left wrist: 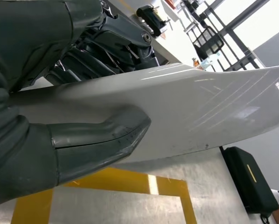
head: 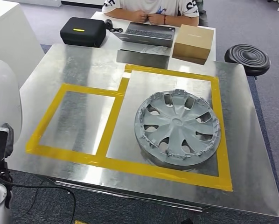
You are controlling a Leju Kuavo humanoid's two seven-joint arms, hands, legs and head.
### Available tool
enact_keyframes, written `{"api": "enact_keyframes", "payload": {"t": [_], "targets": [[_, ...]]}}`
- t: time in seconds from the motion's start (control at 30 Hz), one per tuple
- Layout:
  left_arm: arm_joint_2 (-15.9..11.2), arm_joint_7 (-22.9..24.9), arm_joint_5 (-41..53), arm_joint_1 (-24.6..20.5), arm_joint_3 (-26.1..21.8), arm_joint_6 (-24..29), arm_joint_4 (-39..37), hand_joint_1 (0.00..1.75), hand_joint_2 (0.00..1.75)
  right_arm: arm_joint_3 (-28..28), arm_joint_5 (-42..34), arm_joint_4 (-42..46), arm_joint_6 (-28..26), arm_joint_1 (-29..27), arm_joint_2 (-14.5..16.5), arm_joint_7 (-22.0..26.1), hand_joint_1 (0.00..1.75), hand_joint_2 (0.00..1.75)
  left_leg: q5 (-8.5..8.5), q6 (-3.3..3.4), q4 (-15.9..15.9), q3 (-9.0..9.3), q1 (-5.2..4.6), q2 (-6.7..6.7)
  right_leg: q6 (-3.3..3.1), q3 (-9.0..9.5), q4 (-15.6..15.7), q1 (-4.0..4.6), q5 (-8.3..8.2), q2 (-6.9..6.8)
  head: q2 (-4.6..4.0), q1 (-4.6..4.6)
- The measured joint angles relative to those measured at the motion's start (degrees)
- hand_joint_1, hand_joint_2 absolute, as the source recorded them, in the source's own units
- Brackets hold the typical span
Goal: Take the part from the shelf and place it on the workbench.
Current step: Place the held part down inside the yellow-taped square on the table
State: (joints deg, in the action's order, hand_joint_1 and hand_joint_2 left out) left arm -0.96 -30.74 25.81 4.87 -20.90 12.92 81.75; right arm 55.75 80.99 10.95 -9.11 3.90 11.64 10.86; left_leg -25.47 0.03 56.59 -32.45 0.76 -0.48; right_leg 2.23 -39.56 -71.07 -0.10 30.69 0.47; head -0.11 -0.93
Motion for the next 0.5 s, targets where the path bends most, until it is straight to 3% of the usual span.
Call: {"api": "enact_keyframes", "payload": {"t": [0.07,0.13,0.27,0.33,0.4,0.43,0.47,0.5], "targets": [[0.0,0.2,-0.1,-0.1,0.6,0.0,0.0,1.75,1.75,0.0,0.0,0.0,0.0,0.1,0.0,0.1,0.0,1.75,-0.14,-0.23,0.1,0.16,-0.13,-0.04,-0.37,4.04,8.1,0.05,-3.47,0.02,0.0,0.01],[-0.2,0.3,-0.1,-0.3,1.1,0.0,0.0,1.75,1.75,0.0,0.0,0.0,0.0,0.2,-0.1,0.1,0.0,1.75,-0.13,-0.75,0.1,0.06,-0.3,-0.07,-0.67,6.17,12.2,0.16,-4.45,0.09,0.0,-0.06],[-0.5,0.0,0.0,-0.8,2.4,0.0,0.0,1.75,1.75,-0.1,0.1,0.0,0.1,0.2,-0.2,0.1,0.0,1.75,-0.68,-1.98,0.8,-0.41,-0.16,-0.03,-1.81,6.27,12.7,0.12,-4.77,0.16,0.0,-0.21],[-0.7,-0.1,0.0,-1.2,3.1,0.0,0.0,1.75,1.75,-0.1,0.1,0.0,0.2,0.2,-0.2,0.1,0.0,1.75,-3.61,-2.48,5.8,-2.68,-0.13,0.06,-2.29,6.31,12.9,-0.05,-4.92,0.11,0.0,-0.44],[-0.8,-0.2,0.1,-1.4,3.8,0.0,-0.2,1.75,1.75,-0.2,0.1,0.0,0.2,0.2,-0.2,0.1,0.0,1.75,-6.92,-2.76,13.6,-6.38,-0.13,0.07,-2.46,6.28,12.9,-0.04,-4.89,0.04,0.0,-0.53],[-0.8,-0.2,0.1,-1.4,4.2,-0.1,-0.3,1.75,1.75,-0.1,0.1,0.0,0.3,0.2,-0.2,0.1,0.0,1.75,-7.41,-2.82,16.0,-7.6,-0.12,0.08,-2.48,6.27,12.9,-0.02,-4.89,0.03,0.0,-0.54],[-0.8,-0.2,0.1,-1.5,4.5,-0.1,-0.4,1.75,1.75,-0.1,0.1,0.0,0.3,0.2,-0.3,0.1,0.0,1.75,-6.69,-2.8,16.2,-7.79,-0.12,0.08,-2.49,6.29,12.9,-0.01,-4.88,0.04,0.0,-0.54],[-0.8,-0.2,0.1,-1.5,4.8,-0.1,-0.5,1.75,1.75,-0.2,0.1,0.0,0.3,0.2,-0.3,0.1,0.0,1.75,-4.93,-2.72,14.1,-6.84,-0.11,0.08,-2.48,6.34,12.9,-0.02,-4.87,0.06,0.0,-0.54]]}}
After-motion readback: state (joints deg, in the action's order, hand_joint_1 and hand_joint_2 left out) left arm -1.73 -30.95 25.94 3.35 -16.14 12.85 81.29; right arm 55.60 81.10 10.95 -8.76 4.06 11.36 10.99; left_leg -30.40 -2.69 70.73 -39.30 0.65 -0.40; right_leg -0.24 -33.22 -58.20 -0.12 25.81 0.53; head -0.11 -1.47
